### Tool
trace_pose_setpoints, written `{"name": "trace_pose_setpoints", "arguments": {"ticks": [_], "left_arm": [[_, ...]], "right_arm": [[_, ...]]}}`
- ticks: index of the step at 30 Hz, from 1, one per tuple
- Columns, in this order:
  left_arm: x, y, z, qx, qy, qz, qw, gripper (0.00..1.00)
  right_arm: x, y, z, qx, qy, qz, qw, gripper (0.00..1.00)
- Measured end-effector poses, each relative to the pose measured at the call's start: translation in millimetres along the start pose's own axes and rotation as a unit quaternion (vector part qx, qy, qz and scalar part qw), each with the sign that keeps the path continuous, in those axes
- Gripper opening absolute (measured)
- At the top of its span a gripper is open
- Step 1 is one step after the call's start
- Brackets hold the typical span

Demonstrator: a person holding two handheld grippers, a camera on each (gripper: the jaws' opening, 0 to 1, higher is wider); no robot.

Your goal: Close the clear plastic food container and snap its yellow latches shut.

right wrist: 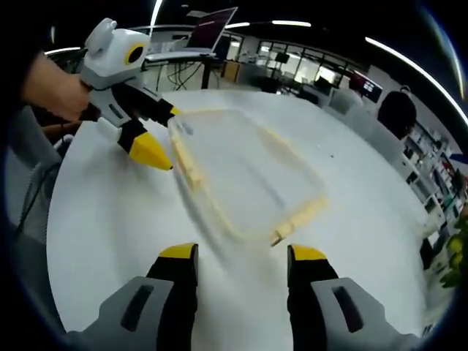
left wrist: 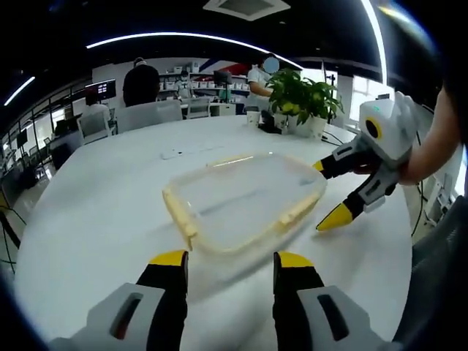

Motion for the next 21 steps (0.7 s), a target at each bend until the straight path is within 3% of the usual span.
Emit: {"name": "trace_pose_setpoints", "arguments": {"ticks": [8, 21], "left_arm": [[-6.2, -29.7, 11.2, -0.012, -0.005, 0.01, 0.9999, 0.43], [-6.7, -76.3, 41.4, -0.019, 0.007, 0.025, 0.9995, 0.44]], "right_arm": [[-2.1, -29.8, -7.3, 0.016, 0.031, 0.008, 0.9993, 0.52], [-11.8, -75.4, -28.6, 0.053, 0.046, 0.036, 0.9969, 0.54]]}}
Point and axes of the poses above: the point that each gripper's makers call its tool centre point, and the gripper's own axes: y roughly forward along the fingers, z roughly to its right, x roughly out of its underside, the point moved 10 cm from there along -y, roughly backward along the fingers, and after that the axes turned 2 degrees about z, right-handed, at the moved point
